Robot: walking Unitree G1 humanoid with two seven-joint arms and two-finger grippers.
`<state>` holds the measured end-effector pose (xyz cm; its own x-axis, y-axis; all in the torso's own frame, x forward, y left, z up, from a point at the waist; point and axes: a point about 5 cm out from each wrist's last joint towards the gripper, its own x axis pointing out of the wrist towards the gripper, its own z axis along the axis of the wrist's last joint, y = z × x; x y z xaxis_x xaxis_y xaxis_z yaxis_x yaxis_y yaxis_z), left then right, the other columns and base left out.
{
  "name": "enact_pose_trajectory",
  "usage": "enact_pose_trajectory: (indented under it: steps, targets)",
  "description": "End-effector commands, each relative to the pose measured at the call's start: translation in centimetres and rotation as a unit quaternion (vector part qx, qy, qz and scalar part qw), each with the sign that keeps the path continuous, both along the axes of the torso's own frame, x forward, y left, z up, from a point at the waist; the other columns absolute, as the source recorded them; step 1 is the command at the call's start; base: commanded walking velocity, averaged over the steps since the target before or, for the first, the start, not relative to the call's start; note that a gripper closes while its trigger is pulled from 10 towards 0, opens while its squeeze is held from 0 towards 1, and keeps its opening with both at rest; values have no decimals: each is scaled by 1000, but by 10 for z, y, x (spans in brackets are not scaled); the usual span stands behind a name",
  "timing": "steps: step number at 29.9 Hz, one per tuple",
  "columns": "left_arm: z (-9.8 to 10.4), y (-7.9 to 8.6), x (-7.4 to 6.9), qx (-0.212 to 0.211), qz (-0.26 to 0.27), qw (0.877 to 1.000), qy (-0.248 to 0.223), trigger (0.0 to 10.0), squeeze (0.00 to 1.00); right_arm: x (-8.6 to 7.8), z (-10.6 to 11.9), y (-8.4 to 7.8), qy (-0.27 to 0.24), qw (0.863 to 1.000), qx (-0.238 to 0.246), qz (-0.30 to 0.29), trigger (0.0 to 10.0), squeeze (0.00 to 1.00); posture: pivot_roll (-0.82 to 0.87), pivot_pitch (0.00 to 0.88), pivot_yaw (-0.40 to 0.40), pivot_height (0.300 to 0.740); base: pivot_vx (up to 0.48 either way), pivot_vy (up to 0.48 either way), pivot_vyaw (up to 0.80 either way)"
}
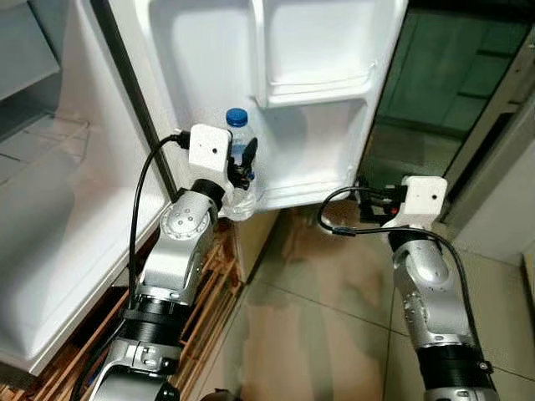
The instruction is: Restocking fridge
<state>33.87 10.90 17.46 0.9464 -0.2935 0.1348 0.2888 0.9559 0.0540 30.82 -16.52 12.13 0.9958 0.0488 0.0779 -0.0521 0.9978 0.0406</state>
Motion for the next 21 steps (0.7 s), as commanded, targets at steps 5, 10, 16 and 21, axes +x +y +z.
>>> enact_pose_trajectory:
  steps: [5, 10, 16, 21]
  targets:
    - [23, -8, 21, -7, 0, 998, -55, 10000, 0, 0, 8, 6, -14, 1000, 4, 11, 10000, 0, -38, 0, 44, 740, 0, 0, 0]
    - [32, -20, 34, -6, -26, 997, -74, 10000, 0, -9, 7, 12, -14, 1000, 8, 15, 10000, 0, -69, 0, 65, 740, 0, 0, 0]
    - [35, -32, 41, 29, -60, 994, -91, 10000, 0, -25, 8, 20, -17, 1000, 1, 24, 10000, 0, -91, 0, 90, 740, 0, 0, 0]
    - [38, -33, 37, 119, -97, 975, -162, 10000, 0, -60, 6, 28, 0, 1000, 12, 20, 10000, 0, -122, 34, 137, 740, 0, 0, 0]
